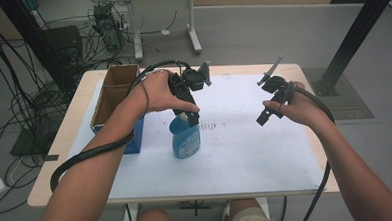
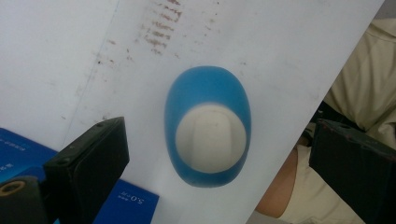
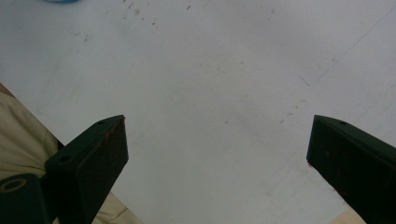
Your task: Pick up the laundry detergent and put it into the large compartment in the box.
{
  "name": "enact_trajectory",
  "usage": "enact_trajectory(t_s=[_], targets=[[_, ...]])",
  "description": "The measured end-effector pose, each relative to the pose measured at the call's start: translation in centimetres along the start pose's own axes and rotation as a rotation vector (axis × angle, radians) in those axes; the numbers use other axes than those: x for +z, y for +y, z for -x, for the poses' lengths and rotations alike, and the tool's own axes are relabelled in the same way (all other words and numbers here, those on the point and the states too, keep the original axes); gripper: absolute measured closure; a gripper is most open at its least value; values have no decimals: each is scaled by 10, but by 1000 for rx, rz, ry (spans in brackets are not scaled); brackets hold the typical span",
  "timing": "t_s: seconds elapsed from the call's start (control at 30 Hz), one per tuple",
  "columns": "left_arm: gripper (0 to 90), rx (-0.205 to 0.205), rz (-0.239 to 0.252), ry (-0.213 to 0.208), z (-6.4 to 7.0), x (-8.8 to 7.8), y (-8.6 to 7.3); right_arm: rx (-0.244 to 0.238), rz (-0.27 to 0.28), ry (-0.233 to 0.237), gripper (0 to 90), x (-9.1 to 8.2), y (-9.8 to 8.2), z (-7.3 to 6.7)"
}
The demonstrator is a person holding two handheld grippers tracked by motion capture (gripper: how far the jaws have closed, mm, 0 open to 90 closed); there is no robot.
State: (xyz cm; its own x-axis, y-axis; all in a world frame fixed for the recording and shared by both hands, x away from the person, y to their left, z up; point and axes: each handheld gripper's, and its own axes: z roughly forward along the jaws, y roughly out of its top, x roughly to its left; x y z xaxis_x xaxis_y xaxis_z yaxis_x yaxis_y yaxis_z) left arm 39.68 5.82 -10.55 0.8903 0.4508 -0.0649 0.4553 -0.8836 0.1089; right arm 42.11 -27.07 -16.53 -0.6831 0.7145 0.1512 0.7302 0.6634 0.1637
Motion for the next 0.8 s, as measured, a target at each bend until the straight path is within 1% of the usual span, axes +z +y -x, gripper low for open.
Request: enact_trajectory(t_s=[0.03,0.23,0.57,0.67,0.7,0.73,0.8], targets=[[53,-3,1,0,0,1,0,6,2,2,54,0,0,0],[53,1,-1,-3,1,4,0,8,1,2,54,0,0,-1],[53,11,-2,-14,1,9,1,5,1,1,54,0,-1,-1],[53,6,2,-15,1,11,0,1,0,0,54,-1,-1,-1],[53,17,-6,-14,1,11,1,6,2,2,54,-1,-2,-1],[53,6,2,-17,1,12,0,5,1,2,54,-1,-1,-2],[53,12,-3,-15,1,12,1,4,6,-2,54,-1,-2,-2]])
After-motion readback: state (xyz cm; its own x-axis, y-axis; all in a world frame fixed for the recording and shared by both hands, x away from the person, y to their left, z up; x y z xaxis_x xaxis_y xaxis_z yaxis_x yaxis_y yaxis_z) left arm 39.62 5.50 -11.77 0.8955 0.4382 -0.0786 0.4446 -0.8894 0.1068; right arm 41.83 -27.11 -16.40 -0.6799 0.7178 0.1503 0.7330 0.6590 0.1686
